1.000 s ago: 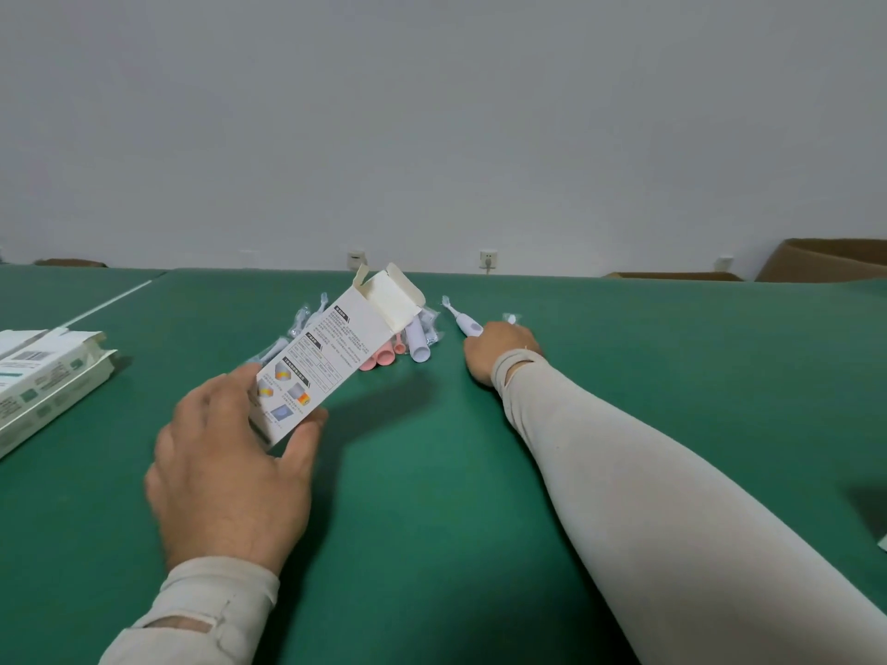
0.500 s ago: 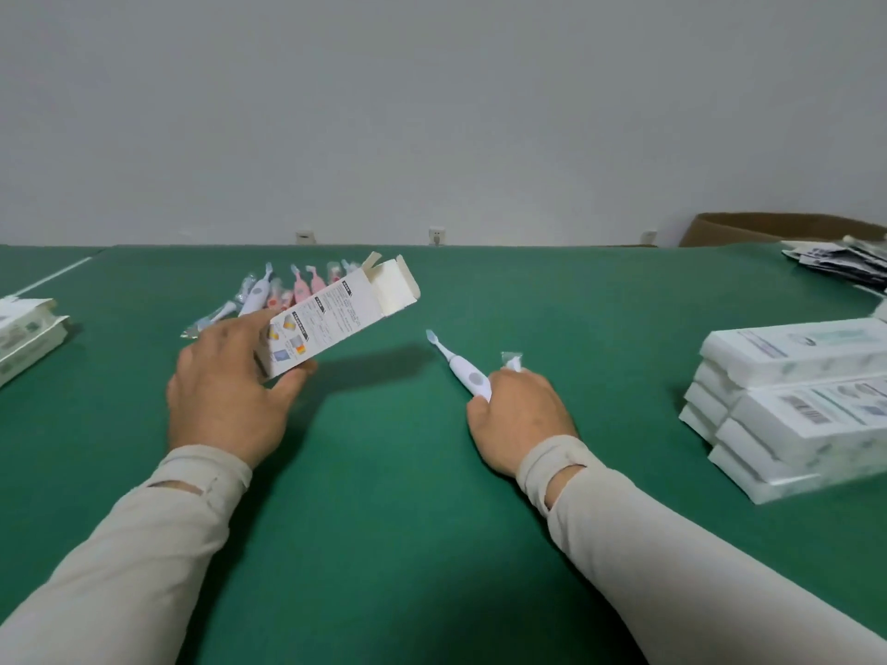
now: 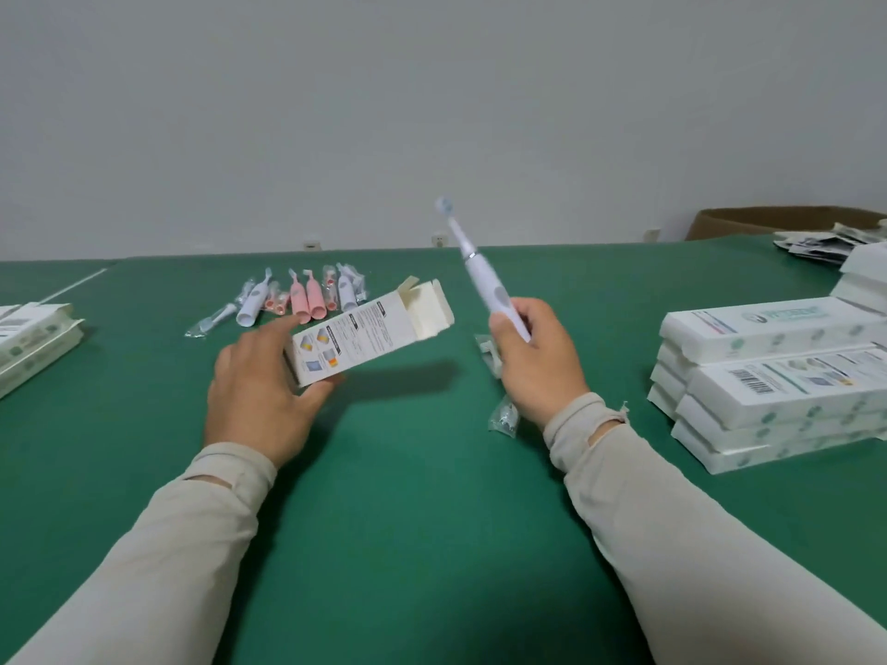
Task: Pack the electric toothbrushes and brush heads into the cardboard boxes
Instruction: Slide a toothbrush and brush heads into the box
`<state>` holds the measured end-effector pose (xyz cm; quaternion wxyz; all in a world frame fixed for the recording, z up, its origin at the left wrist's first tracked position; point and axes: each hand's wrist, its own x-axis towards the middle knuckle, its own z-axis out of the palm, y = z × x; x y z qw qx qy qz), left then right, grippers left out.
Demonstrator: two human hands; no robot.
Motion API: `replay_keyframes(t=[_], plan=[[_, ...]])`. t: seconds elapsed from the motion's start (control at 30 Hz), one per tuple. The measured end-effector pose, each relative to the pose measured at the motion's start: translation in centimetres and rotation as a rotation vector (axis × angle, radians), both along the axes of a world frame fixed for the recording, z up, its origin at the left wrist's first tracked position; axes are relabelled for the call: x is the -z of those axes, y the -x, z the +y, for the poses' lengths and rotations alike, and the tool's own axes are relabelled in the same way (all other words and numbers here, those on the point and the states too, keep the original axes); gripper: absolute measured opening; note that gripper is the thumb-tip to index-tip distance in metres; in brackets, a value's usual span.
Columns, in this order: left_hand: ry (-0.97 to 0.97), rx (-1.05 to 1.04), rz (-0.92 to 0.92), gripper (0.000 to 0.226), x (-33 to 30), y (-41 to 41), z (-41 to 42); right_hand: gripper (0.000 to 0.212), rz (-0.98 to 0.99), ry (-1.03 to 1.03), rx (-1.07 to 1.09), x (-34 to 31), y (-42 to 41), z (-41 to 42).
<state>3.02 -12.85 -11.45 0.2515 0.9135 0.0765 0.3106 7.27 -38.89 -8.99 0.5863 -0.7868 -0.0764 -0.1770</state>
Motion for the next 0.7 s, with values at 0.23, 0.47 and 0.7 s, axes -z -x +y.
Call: replay_keyframes(t=[0.23,0.47,0.7], plan=[[-0.021,0.077,-0.003,0.056,0.3,-0.3,0.0,0.031,0.12,-0.508,-0.183,-2.1,0.8,-0.2],[-0.075,0.084,0.01,0.056,0.4,-0.4,0.5,0.04,0.049,-0.536,-0.349,-2.9,2.0,-0.4],[-0.077,0.136,-0.007,0.055,0.4,-0.4,0.6,0.014,0.026,-0.475,-0.26,-1.9,1.9,0.7]])
